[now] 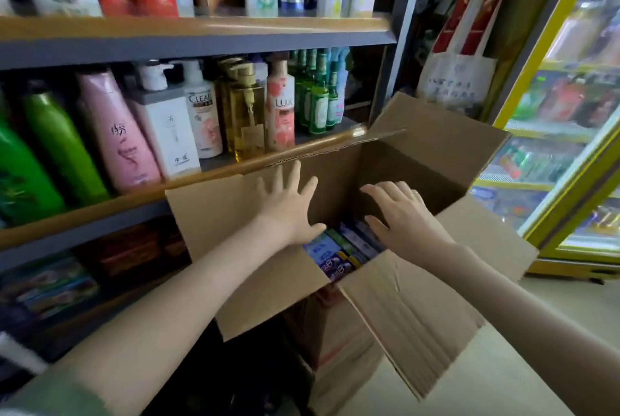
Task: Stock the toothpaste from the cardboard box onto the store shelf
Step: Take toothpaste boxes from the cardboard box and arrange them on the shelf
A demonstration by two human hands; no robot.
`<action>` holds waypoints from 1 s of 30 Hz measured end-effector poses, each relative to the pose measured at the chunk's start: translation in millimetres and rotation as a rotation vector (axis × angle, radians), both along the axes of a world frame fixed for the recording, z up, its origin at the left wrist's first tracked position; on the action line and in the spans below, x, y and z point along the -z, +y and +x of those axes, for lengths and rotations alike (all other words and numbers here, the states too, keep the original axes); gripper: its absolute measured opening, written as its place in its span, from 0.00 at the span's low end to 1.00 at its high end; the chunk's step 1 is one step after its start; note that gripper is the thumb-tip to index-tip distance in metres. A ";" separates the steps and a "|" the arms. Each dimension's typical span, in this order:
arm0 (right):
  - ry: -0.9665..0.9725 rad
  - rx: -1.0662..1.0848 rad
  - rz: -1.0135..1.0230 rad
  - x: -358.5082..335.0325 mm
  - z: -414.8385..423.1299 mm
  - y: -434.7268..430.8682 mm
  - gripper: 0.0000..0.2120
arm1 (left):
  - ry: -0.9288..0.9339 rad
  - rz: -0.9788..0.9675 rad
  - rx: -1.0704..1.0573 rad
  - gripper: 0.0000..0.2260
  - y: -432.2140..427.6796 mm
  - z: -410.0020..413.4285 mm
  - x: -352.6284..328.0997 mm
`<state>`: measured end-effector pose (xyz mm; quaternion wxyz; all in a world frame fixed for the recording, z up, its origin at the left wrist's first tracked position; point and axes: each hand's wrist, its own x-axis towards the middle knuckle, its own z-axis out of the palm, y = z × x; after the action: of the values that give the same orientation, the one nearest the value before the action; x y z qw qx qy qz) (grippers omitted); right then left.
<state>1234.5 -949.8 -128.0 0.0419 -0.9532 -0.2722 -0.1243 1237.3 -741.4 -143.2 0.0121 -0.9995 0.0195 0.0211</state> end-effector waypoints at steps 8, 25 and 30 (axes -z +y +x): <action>0.006 -0.281 -0.062 19.0 123.5 -8.9 0.31 | -0.081 0.155 -0.263 0.48 -4.0 70.5 34.2; 0.046 -0.400 -0.033 55.6 268.1 30.8 0.44 | -0.064 0.346 -0.416 0.49 4.8 135.1 49.2; 0.088 -0.358 -0.019 75.3 295.9 39.8 0.42 | -0.053 0.432 -0.375 0.46 10.2 149.5 61.5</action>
<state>1530.4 -910.0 -203.2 0.0662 -0.8943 -0.4368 -0.0707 1386.7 -731.1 -204.7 0.2212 -0.9601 -0.1711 0.0006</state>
